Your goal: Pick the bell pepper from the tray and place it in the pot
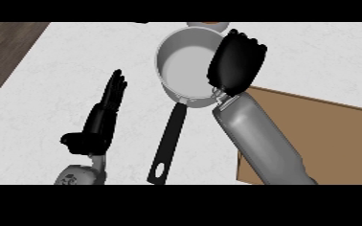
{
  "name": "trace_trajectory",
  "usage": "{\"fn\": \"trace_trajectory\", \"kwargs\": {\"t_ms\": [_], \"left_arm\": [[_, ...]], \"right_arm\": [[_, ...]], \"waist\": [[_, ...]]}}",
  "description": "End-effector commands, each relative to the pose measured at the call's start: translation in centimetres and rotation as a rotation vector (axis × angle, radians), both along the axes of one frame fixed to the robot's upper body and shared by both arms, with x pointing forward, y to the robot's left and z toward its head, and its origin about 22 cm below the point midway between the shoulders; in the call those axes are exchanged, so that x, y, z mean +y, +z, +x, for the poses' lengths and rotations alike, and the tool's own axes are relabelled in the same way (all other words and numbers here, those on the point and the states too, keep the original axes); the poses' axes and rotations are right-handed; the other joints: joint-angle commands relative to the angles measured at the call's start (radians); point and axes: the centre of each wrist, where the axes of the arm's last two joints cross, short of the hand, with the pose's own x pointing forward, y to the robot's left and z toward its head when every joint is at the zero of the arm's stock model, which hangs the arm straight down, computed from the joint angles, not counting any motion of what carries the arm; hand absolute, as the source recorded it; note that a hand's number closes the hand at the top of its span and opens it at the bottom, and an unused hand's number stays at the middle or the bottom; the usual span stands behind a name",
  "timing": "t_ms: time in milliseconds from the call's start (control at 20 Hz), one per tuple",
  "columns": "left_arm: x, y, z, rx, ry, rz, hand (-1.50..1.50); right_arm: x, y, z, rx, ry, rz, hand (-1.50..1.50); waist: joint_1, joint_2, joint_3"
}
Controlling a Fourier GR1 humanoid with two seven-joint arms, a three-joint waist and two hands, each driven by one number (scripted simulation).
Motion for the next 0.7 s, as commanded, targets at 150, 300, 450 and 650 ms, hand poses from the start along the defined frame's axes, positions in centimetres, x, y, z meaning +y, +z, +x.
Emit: {"fn": "trace_trajectory", "kwargs": {"t_ms": [150,300,450,650], "left_arm": [[0.2,-0.4,0.6,0.017,0.038,-0.007,0.00],[0.8,-0.1,0.2,0.004,0.035,-0.007,0.00],[1.8,-0.8,-0.7,0.013,0.064,0.001,0.00],[1.8,0.0,0.2,0.000,0.080,-0.002,0.00]], "right_arm": [[2.2,-1.4,0.0,0.157,-0.160,0.150,1.50],[1.4,-3.4,0.2,0.198,-0.178,0.193,1.50],[0.0,-4.8,0.0,0.249,-0.209,0.292,1.50],[-2.2,-7.1,0.7,0.363,-0.305,0.353,-1.50]], "waist": [[-0.038,0.004,0.003],[-0.041,0.000,0.004],[-0.047,-0.004,0.004],[-0.073,-0.003,0.005]]}}
